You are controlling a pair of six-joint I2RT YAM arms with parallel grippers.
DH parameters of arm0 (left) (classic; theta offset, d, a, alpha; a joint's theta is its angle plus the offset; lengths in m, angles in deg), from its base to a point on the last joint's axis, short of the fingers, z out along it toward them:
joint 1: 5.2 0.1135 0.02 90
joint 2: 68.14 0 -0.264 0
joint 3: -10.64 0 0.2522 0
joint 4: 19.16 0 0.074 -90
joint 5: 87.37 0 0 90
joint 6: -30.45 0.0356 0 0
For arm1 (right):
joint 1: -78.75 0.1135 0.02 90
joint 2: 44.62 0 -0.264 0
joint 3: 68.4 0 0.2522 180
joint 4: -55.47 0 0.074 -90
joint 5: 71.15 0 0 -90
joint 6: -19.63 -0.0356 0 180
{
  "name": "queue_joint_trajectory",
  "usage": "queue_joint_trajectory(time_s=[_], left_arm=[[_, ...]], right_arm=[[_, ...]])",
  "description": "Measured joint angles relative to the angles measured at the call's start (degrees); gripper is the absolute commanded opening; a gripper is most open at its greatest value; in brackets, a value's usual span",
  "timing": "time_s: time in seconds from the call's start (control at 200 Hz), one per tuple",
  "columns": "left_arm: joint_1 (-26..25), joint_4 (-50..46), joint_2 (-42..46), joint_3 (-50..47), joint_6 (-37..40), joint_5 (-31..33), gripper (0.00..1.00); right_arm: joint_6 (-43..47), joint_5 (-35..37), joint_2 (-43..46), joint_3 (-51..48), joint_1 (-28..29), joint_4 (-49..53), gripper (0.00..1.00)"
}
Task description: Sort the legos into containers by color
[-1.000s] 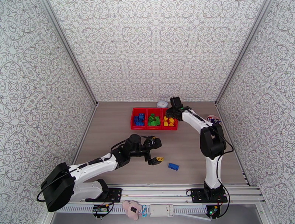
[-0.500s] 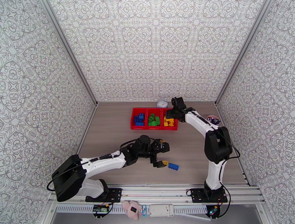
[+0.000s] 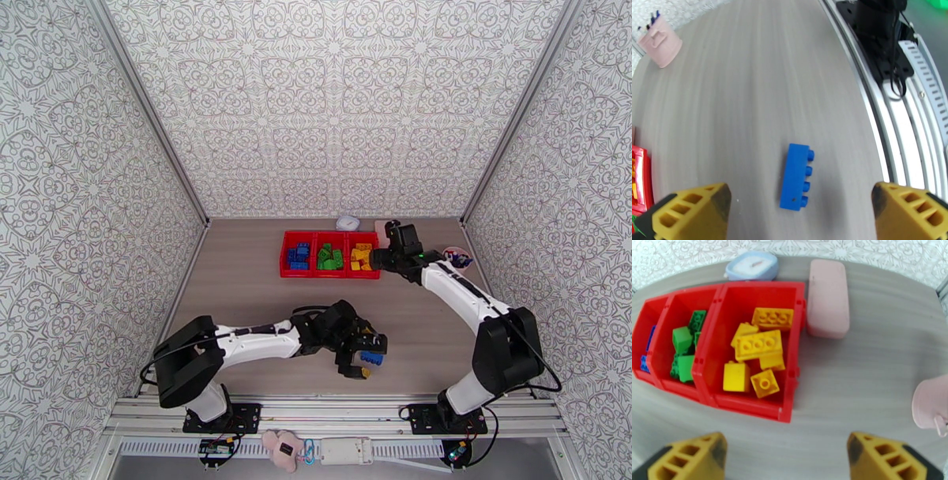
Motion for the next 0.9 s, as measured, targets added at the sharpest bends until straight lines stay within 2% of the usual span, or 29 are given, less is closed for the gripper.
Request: queue_joint_trajectory(time_s=[0.315, 0.42, 0.48, 0.61, 0.71, 0.795, 0.9], left_arm=[[-1.5, -5.8, -7.6, 5.4, 1.2, 4.2, 0.91], [-1.5, -7.3, -9.9, 7.2, 1.4, 5.6, 0.84], [-1.5, -8.1, -11.0, 8.1, 1.9, 5.9, 0.76], [-1.5, -9.0, -12.5, 9.2, 2.3, 6.7, 0.46], [-1.5, -9.3, -12.6, 9.2, 2.1, 6.8, 0.36], [-1.5, -9.4, -12.6, 9.2, 1.7, 7.0, 0.2], [-1.4, -9.3, -12.4, 9.2, 1.4, 7.0, 0.19]], right_arm=[[-0.2, 0.0, 5.1, -3.8, -0.7, -0.3, 0.83], [-0.2, 0.0, 6.2, -4.6, -0.8, -0.4, 0.83], [-0.2, 0.0, 6.7, -5.2, -1.0, -0.4, 0.83], [-0.2, 0.0, 7.6, -6.3, -1.3, -0.4, 0.83], [-0.2, 0.0, 8.5, -6.9, -1.4, -0.3, 0.83], [-0.3, 0.0, 9.3, -7.2, -1.4, -0.3, 0.83], [-0.4, 0.0, 10.3, -7.5, -1.4, -0.2, 0.83]])
